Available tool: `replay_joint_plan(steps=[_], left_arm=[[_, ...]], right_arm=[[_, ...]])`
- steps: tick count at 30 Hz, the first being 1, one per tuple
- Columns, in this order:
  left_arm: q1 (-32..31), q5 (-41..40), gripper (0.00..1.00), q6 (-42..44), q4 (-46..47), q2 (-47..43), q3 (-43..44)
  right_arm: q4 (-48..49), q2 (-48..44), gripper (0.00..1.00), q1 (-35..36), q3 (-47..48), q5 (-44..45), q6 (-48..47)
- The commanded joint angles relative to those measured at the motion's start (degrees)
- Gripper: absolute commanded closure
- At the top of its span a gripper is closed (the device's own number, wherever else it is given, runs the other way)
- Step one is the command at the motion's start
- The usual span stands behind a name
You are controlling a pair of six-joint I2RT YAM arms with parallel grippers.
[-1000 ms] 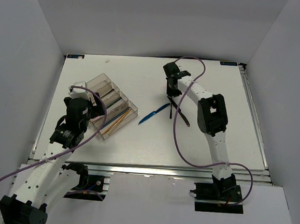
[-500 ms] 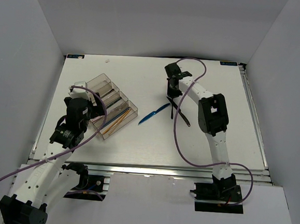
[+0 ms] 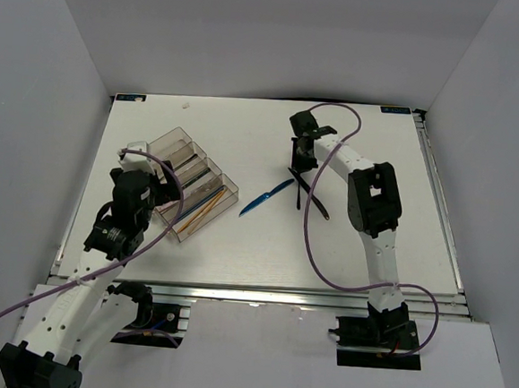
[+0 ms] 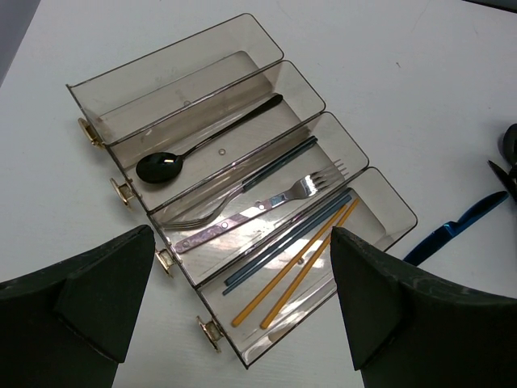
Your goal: Sort the eating utensils into containers
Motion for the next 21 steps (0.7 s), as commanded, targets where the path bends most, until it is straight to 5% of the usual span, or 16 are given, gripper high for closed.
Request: replay_joint_plan(steps=[1, 12, 16, 17, 21], left_arm=[[0.17, 2.58, 0.02, -0.38, 0.73, -0.67, 0.07], [0.17, 15.83, 0.02, -6.42, 6.35, 0.21, -0.72], [0.08, 33.04, 0.02, -18.17, 19.77, 1.26, -5.98], [-0.01, 38.91, 0.02, -21.44, 29.81, 1.61, -7.74], [-4.47, 41.96, 0.02, -31.92, 46.07, 6.96, -12.76]], right_arm=[[-1.60, -4.66, 1.00, -0.50, 0.54, -1.85, -1.28], [-1.78, -14.40, 1.00, -0.42, -0.24, -4.47, -3.22], [2.08, -22.67, 1.00, 0.63, -8.49, -7.73, -1.55], [4.18, -26.51, 1.00, 0.81, -12.42, -8.69, -1.11], [9.11, -36.73, 1.00, 2.83, -21.74, -10.90, 2.32]])
